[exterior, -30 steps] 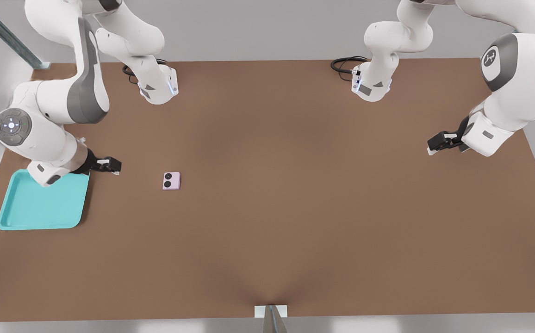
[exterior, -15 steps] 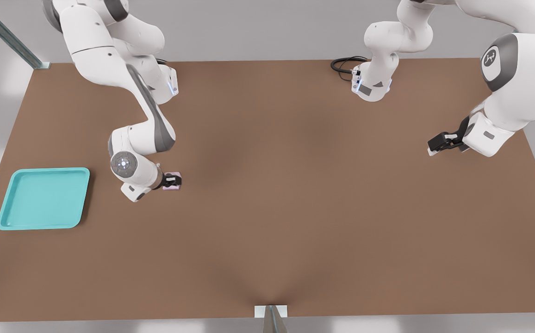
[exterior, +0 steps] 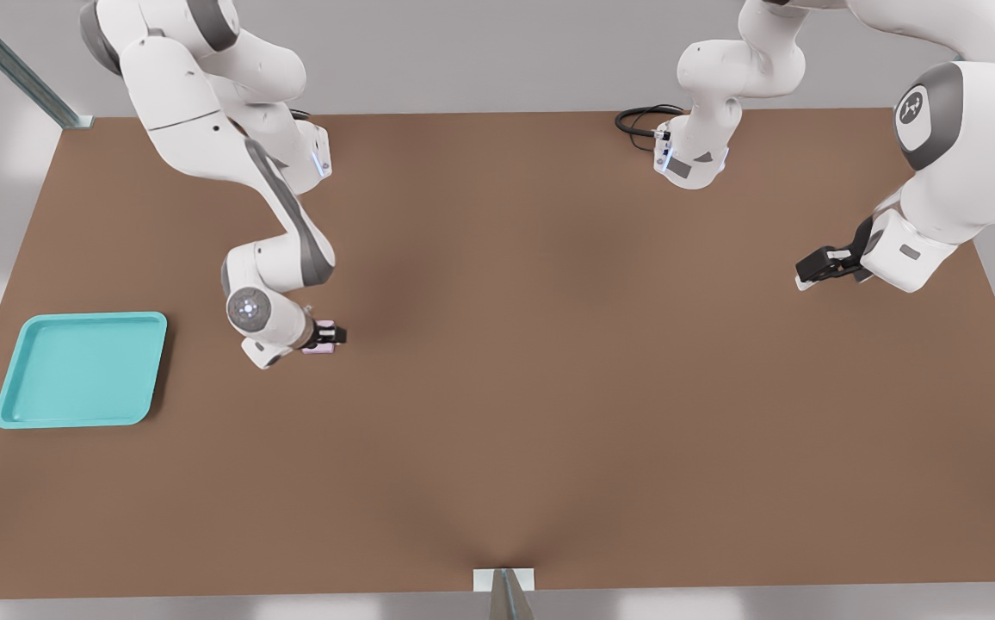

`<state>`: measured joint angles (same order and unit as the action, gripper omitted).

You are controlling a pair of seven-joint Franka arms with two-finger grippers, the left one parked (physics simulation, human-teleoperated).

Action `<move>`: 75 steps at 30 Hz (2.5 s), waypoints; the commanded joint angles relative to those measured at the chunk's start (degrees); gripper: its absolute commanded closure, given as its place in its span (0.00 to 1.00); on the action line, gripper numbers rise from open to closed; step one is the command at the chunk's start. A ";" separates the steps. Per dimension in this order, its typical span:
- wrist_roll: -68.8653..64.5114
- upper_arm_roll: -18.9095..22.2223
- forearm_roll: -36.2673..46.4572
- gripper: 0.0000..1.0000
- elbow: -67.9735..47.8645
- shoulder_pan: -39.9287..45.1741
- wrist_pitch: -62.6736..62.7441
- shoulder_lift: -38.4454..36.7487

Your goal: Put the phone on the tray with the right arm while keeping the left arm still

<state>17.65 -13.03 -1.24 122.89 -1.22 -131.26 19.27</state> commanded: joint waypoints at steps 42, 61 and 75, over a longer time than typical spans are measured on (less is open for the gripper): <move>0.36 -1.12 -3.33 0.01 6.48 3.51 -13.50 6.40; -22.04 3.63 -3.33 0.19 1.21 15.54 -6.64 -1.34; -53.25 3.10 -3.33 0.00 -11.62 42.62 -9.45 11.59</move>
<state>-8.93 -9.79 -4.66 112.00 41.24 -139.80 30.61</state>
